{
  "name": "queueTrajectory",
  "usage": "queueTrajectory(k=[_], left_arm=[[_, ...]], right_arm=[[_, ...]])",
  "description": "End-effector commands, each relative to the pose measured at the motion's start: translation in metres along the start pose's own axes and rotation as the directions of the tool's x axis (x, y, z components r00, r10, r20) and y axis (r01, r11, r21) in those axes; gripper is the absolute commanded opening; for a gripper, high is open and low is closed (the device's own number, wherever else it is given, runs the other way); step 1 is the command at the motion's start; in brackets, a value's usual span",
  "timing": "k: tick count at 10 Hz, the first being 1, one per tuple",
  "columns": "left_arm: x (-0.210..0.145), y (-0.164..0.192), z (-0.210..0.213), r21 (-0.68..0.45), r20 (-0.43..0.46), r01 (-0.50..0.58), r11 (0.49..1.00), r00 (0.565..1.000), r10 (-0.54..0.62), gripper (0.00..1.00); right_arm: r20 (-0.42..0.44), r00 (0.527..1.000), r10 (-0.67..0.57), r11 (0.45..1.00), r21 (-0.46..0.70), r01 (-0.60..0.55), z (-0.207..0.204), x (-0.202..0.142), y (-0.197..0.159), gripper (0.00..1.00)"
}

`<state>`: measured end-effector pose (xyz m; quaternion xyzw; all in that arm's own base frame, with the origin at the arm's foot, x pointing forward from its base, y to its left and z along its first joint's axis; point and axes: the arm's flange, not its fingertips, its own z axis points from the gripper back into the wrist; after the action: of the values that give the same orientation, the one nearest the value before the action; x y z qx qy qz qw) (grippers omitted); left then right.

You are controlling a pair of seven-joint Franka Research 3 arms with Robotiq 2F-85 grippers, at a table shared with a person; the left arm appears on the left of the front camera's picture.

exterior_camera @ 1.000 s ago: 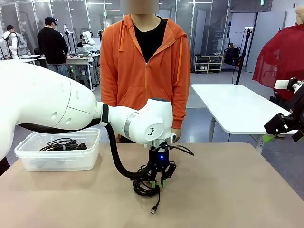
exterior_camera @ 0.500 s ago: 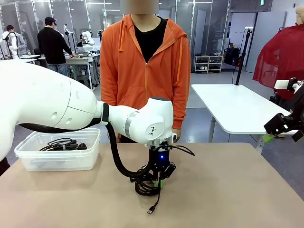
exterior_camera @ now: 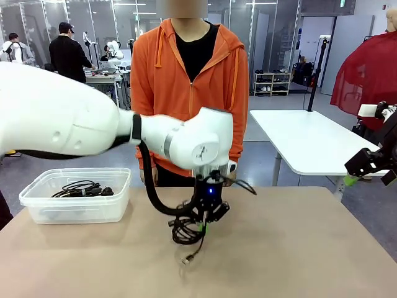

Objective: Organize and store the cables.
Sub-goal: Place the USB Extension Cable into the Organizing box.

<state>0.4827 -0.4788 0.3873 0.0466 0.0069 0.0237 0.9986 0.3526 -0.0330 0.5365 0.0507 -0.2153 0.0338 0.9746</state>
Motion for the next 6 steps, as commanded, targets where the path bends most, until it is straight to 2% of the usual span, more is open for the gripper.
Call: queueTrajectory(k=[1,3,6], left_arm=[[-0.026,0.006,0.061,0.049,0.034,0.151,0.987,0.988,-0.152,0.0],[-0.041,0.006,0.087,0.051,0.065,0.195,0.979,0.978,-0.198,0.0],[-0.047,0.007,0.092,0.01,0.115,0.171,0.985,0.979,-0.171,0.0]], right_arm=[[-0.008,1.0,0.005,1.0,0.001,-0.005,0.0,0.001,0.002,1.0],[-0.008,1.0,0.005,1.0,0.001,-0.005,0.0,0.001,0.002,1.0],[-0.008,1.0,0.005,1.0,0.001,-0.005,0.0,0.001,0.002,1.0]])
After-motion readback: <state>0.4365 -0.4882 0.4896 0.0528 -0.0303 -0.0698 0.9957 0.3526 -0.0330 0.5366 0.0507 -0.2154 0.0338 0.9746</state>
